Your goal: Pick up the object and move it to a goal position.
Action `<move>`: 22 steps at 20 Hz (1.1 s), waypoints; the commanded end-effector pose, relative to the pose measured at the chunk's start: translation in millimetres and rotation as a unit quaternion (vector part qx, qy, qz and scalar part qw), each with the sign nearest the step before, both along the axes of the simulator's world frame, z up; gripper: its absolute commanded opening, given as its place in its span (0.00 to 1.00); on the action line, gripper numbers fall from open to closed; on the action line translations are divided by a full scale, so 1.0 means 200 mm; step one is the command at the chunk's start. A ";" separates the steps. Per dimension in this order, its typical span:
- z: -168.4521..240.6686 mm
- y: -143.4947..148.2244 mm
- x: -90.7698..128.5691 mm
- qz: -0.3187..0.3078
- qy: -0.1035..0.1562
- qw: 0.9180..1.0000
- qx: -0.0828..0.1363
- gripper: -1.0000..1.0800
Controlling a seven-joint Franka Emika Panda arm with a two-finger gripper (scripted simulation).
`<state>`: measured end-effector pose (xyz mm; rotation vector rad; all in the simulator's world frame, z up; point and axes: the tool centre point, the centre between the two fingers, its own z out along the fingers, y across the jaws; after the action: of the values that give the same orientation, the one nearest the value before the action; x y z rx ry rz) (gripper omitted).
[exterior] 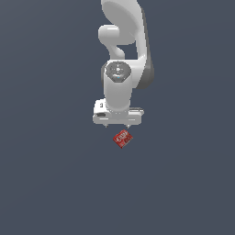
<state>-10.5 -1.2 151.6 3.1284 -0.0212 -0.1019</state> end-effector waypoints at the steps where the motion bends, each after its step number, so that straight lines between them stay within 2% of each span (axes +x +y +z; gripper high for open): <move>1: 0.01 -0.02 0.01 -0.006 -0.003 1.000 0.002 0.96; 11: -0.02 -0.01 0.01 -0.028 -0.004 1.000 0.001 0.96; 17: -0.07 0.02 0.01 -0.073 -0.008 0.997 0.000 0.96; 22: -0.13 0.05 0.00 -0.129 -0.012 0.992 -0.001 0.96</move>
<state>-9.6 6.4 128.8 3.1139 -0.3689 -0.0708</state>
